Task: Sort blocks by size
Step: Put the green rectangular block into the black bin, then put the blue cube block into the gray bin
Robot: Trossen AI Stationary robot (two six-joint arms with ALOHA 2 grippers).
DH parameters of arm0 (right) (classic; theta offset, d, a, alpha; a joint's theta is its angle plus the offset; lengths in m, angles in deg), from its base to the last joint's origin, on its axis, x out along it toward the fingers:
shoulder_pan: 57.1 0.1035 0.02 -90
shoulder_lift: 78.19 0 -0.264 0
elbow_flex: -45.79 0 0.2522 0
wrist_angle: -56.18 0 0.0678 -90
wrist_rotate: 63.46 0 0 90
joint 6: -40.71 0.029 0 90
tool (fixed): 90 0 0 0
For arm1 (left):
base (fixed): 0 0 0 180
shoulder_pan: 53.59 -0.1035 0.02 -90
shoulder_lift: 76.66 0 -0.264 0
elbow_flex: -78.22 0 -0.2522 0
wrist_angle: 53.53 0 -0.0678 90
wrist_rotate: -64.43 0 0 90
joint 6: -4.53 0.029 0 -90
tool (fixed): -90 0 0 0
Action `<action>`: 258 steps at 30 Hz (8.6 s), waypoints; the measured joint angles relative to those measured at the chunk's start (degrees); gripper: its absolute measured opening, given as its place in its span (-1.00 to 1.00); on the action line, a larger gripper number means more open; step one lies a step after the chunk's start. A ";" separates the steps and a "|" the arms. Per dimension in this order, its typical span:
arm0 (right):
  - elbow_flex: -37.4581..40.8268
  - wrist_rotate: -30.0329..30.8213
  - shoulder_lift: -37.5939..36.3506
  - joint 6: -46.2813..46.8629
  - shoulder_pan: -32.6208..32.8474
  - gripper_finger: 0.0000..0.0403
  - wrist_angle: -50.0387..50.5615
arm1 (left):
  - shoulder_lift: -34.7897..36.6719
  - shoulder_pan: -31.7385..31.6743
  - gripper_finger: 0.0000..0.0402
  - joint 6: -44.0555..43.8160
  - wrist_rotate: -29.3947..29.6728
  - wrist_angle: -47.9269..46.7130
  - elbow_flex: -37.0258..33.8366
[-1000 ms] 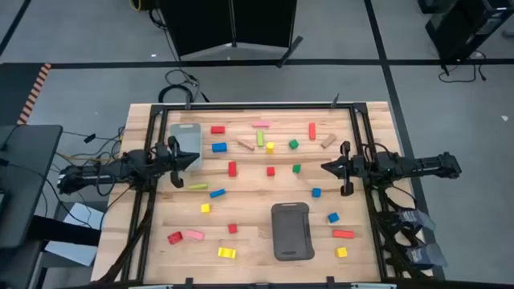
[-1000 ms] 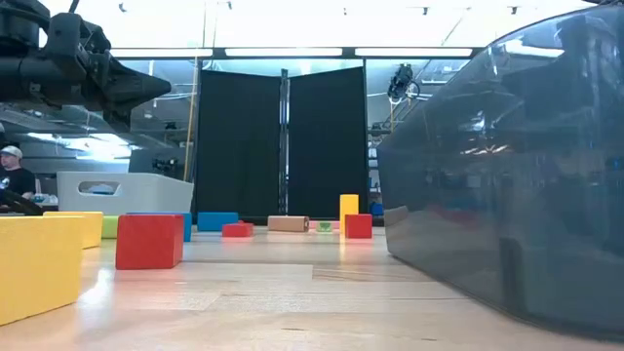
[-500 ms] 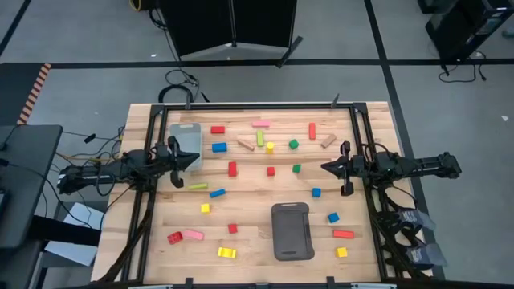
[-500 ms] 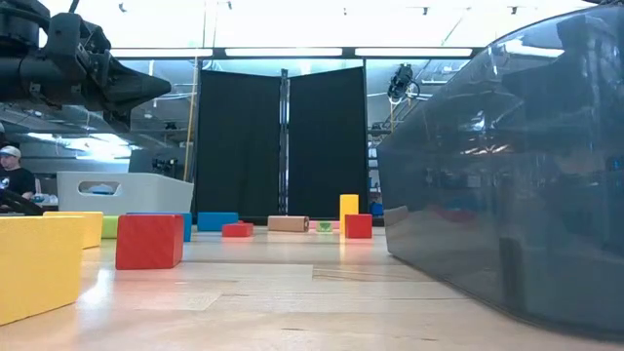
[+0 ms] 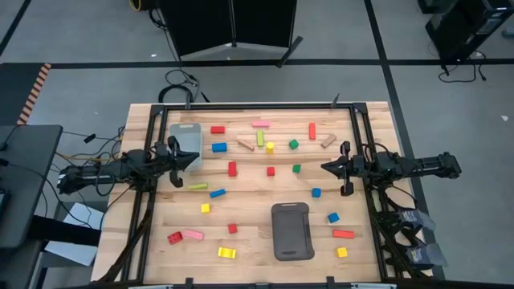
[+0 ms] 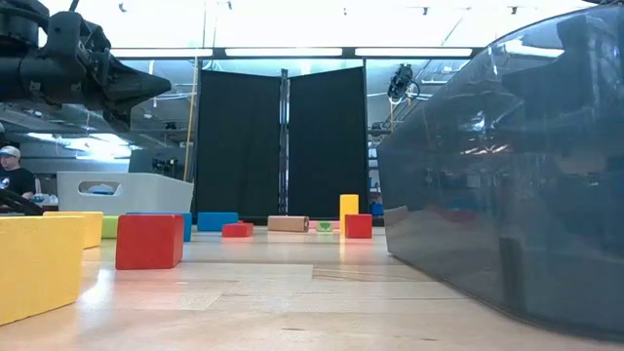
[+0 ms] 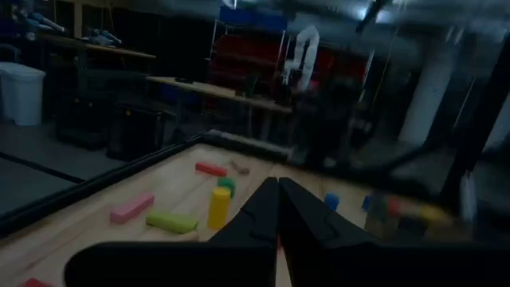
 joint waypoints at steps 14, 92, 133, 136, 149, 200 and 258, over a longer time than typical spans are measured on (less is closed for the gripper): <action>0.02 4.95 -0.04 -9.15 -0.13 -0.87 -4.71 | -6.55 0.02 -0.90 -10.94 -1.87 6.93 1.85; 0.00 9.94 7.48 3.67 -0.80 -0.87 -24.47 | -77.87 24.42 -0.69 -28.85 7.47 -44.49 31.33; -4.78 1.01 10.77 16.96 -0.69 -0.87 -22.04 | -121.82 18.78 -0.61 4.93 -10.62 -21.82 90.96; -8.98 0.94 13.83 16.14 -0.69 -0.85 -16.86 | -122.39 18.92 -0.21 4.92 -10.59 -23.04 92.15; -32.72 0.94 39.39 16.27 0.86 -0.29 20.73 | -113.06 19.00 0.57 8.75 -0.73 -23.14 91.87; -34.69 -1.43 79.72 25.53 8.92 -0.30 34.61 | -53.42 14.70 0.29 5.31 12.05 15.21 26.37; -134.35 -15.07 151.55 -0.83 -14.44 0.79 -1.94 | -24.63 14.70 0.29 5.73 12.33 9.49 26.46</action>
